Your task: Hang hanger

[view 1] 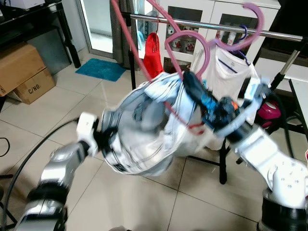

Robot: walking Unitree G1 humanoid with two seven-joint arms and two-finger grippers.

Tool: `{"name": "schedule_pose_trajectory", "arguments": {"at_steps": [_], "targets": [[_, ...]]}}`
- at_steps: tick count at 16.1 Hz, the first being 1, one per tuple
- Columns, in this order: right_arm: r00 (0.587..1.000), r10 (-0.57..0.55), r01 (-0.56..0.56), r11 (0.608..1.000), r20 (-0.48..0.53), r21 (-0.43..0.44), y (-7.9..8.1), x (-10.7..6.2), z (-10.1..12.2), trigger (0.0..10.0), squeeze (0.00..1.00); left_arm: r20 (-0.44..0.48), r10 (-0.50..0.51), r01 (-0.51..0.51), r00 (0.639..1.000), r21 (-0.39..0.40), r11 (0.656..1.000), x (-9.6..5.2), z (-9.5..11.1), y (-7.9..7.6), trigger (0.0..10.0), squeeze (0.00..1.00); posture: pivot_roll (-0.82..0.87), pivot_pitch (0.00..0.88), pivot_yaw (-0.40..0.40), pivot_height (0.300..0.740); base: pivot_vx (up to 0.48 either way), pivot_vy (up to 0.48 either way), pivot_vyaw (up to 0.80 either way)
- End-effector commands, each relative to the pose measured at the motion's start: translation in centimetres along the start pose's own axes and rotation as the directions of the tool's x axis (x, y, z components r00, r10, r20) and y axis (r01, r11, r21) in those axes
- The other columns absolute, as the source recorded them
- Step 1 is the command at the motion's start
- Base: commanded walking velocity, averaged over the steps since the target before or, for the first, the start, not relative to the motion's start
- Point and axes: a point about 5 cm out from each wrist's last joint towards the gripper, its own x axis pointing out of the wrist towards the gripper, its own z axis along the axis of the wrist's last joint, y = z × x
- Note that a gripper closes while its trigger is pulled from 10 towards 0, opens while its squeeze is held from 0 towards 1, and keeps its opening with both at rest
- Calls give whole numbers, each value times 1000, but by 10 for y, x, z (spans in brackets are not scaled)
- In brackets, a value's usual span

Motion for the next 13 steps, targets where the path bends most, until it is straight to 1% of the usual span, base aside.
{"name": "schedule_pose_trajectory", "arguments": {"at_steps": [1,3,4,5,6,7,8,9,10,11,12,13], "targets": [[995,99,-99,995,-5,-7,15,2,2,0,0,10,9,-9,1000,-4,1000,3,4,0,0,0,-161,0,9,740,0,0,0],[992,75,-76,997,-106,-11,12,-4,-10,0,0,112,15,-14,994,-7,1000,11,30,0,0,0,-165,0,12,740,0,0,0],[981,6,-16,999,-194,-46,5,-8,-18,0,0,201,10,-8,979,-9,1000,15,53,0,0,0,-167,0,13,740,0,0,0],[959,-68,44,995,-275,-93,-5,-12,-25,0,0,276,-14,11,961,12,1000,19,79,-2,0,0,-167,0,12,740,0,0,0],[942,-109,70,989,-317,-132,-10,-14,-29,0,0,331,-41,29,943,42,999,21,102,-5,0,0,-166,0,13,740,0,0,0],[936,-126,81,986,-328,-148,-12,-14,-30,0,0,357,-58,39,932,60,997,22,115,-7,0,0,-167,0,13,740,0,0,0],[928,-129,76,984,-350,-161,-13,-14,-32,0,0,395,-82,53,915,84,995,25,134,-11,0,0,-167,0,11,740,0,0,0],[922,-110,52,985,-371,-162,-12,-14,-34,0,0,408,-88,57,909,88,995,27,144,-13,0,0,-167,0,11,740,0,0,0],[918,-60,4,990,-391,-143,-7,-13,-37,0,0,408,-80,50,910,82,995,31,153,-12,0,0,-166,0,10,740,0,0,0],[920,-36,-17,991,-391,-131,-5,-13,-38,0,0,399,-71,43,914,78,996,33,153,-11,0,0,-166,0,10,740,0,0,0],[939,60,-88,994,-340,-66,5,-11,-36,0,0,316,-26,4,949,70,998,38,137,-4,0,0,-168,0,11,740,0,0,0],[957,125,-133,991,-261,-15,12,-8,-29,0,0,208,16,-29,978,60,998,40,111,2,0,0,-174,0,14,740,0,0,0]]}}
